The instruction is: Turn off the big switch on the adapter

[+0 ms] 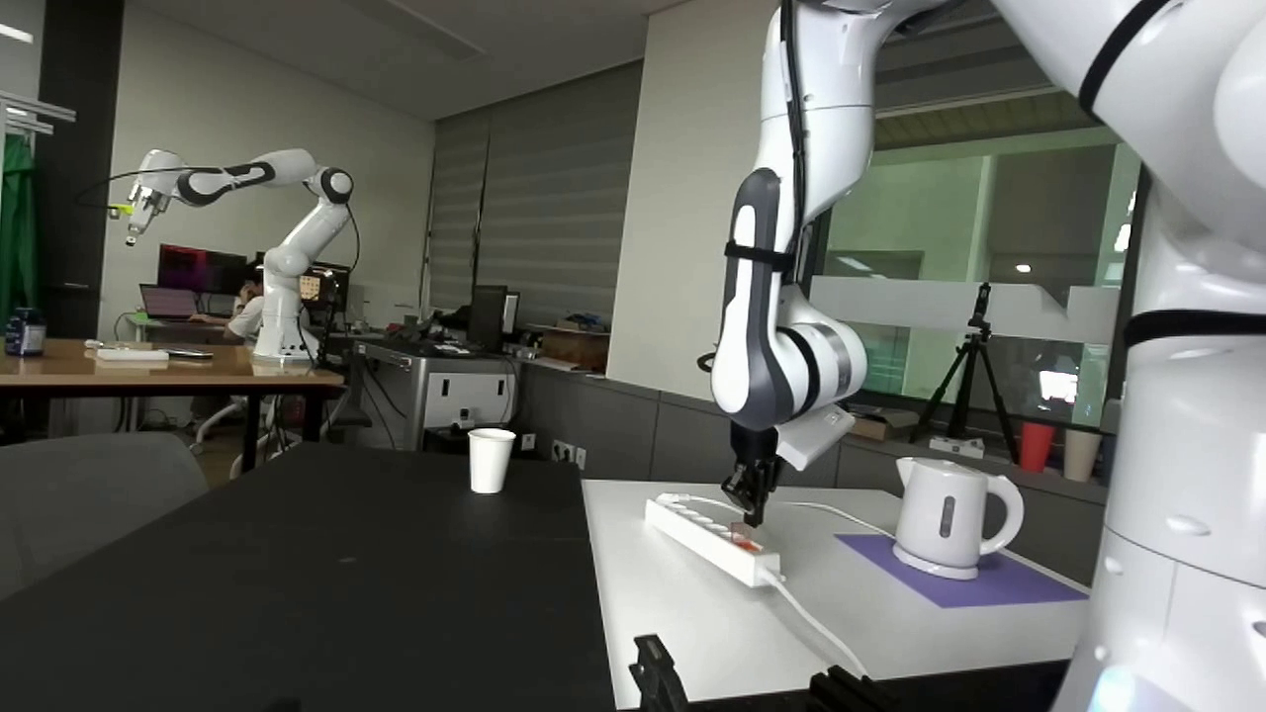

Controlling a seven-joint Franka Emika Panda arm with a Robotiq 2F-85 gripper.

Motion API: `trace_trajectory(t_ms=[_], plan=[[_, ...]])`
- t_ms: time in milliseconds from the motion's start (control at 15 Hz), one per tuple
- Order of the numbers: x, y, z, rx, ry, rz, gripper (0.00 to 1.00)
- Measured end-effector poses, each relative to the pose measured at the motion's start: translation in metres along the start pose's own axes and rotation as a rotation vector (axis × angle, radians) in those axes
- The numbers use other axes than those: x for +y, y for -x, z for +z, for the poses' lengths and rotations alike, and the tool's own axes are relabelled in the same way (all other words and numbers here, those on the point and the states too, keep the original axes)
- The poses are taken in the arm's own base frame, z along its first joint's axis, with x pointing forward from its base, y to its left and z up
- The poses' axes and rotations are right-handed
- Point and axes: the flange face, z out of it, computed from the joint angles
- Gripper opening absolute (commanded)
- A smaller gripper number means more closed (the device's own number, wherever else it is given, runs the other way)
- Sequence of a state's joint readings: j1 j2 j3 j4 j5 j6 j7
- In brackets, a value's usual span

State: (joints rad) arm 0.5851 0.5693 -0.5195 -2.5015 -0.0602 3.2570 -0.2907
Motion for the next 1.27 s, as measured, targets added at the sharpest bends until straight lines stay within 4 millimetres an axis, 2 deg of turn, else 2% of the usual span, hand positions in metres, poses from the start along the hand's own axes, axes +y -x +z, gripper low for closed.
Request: trace_trajectory(t_ms=[200,600,1000,1267], plan=[[0.015,-0.002,-0.010,-0.034,0.012,0.011,0.60],[0.027,-0.004,-0.021,-0.124,-0.027,-0.005,0.98],[0.035,-0.012,-0.035,-0.169,-0.057,-0.008,1.00],[0.035,-0.009,-0.034,-0.182,-0.071,-0.028,1.00]])
